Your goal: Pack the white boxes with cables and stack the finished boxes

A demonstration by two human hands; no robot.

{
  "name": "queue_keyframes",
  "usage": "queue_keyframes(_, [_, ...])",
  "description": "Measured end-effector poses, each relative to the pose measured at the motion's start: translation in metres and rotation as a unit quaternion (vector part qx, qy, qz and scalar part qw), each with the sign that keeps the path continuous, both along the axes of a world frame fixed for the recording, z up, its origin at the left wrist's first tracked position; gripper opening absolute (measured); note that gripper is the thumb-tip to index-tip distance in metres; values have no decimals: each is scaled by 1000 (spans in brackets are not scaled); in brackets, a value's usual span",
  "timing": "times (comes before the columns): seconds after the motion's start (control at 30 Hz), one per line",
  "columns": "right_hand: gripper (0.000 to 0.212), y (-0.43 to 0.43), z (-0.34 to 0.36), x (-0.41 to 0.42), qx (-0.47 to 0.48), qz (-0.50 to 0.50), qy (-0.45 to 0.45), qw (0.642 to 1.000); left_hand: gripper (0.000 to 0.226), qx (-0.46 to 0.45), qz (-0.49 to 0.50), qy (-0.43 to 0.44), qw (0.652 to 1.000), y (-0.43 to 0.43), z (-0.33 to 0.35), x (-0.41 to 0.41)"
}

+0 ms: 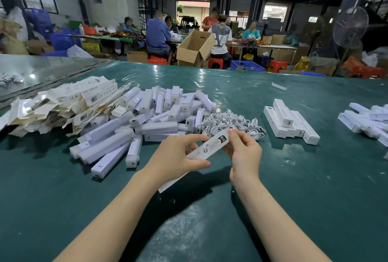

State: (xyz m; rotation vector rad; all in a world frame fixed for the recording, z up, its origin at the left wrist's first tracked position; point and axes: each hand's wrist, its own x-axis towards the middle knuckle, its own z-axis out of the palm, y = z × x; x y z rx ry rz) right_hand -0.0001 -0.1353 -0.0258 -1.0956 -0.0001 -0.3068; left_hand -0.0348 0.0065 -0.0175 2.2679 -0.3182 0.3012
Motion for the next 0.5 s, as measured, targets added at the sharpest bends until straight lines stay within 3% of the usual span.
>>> queue_keyframes(0.17, [24, -1, -2, 2, -13, -34, 13, 999, 51, 40, 15, -20, 999, -6, -1, -1])
queue_keyframes(0.33, [13, 5, 0, -4, -75, -7, -40, 996, 43, -16, 42, -23, 999, -3, 1, -2])
queue_keyframes(0.5, [26, 11, -3, -6, -148, 23, -73, 986, 38, -52, 49, -11, 997, -4, 3, -2])
